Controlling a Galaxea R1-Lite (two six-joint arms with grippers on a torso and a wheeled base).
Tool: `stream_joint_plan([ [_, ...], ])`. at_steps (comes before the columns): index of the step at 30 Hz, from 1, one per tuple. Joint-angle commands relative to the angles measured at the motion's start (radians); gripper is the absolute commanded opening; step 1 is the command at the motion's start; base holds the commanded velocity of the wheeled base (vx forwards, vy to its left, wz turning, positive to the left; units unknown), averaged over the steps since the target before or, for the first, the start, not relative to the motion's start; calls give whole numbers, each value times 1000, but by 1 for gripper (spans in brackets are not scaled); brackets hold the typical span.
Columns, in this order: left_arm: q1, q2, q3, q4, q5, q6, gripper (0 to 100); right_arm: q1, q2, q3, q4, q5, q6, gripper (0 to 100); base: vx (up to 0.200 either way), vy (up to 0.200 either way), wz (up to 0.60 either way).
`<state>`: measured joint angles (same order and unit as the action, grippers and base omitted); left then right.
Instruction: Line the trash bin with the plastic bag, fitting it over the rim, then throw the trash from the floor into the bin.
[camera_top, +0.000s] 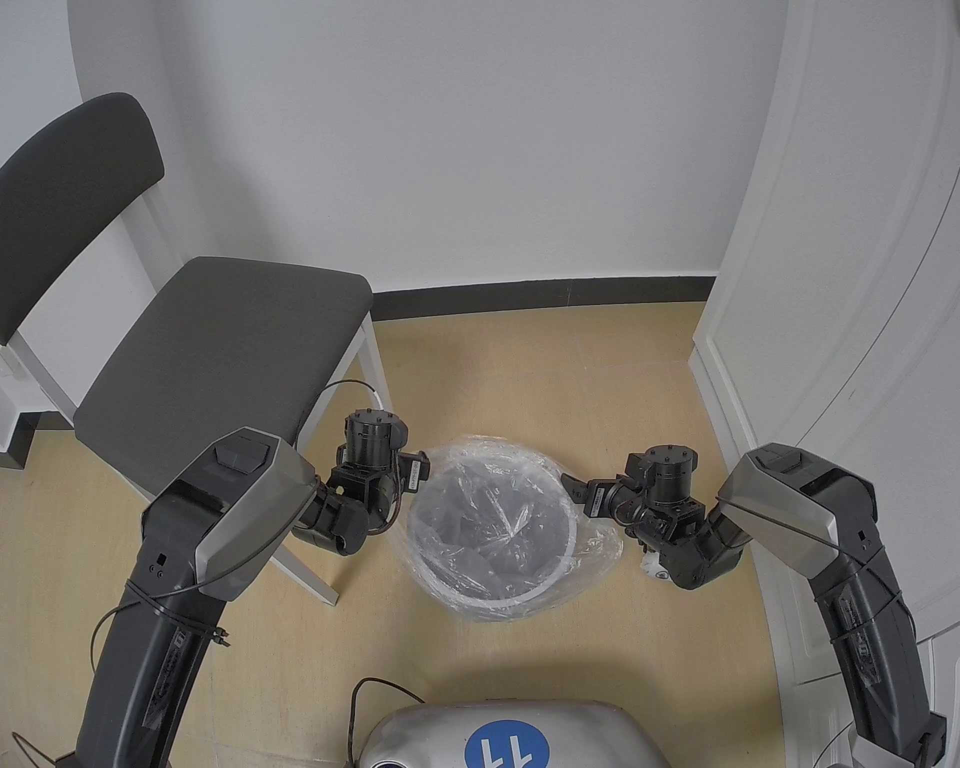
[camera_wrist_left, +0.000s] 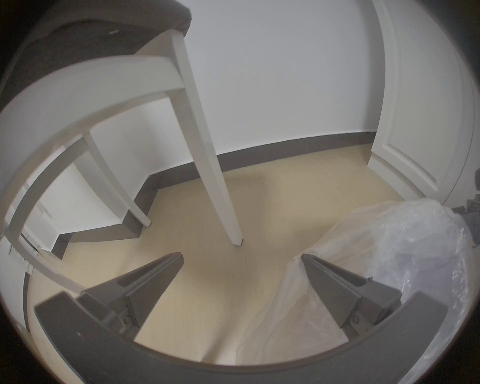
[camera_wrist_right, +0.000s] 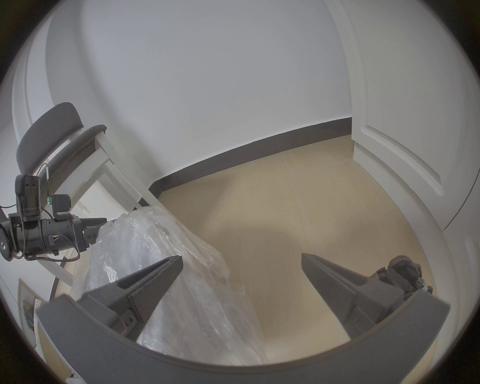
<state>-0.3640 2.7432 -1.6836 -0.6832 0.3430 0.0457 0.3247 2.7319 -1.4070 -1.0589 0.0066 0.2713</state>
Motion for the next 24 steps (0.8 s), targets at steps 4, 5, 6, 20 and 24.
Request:
stream_joint_plan([
  [4, 16, 24, 1, 22, 1, 0, 100, -7, 46, -38, 11, -2, -10, 100, 0, 0, 0],
  [5, 22, 27, 1, 22, 1, 0, 100, -9, 52, -46, 13, 0, -10, 100, 0, 0, 0],
  [6, 23, 29, 2, 22, 1, 0, 100, -9, 52, -49, 16, 0, -10, 100, 0, 0, 0],
  [20, 42, -4, 50, 37, 1, -40, 100, -9, -3, -30, 40, -25, -9, 100, 0, 0, 0],
  [24, 34, -73, 130, 22, -1, -76, 100, -7, -84, 33, 39, -25, -3, 100, 0, 0, 0],
])
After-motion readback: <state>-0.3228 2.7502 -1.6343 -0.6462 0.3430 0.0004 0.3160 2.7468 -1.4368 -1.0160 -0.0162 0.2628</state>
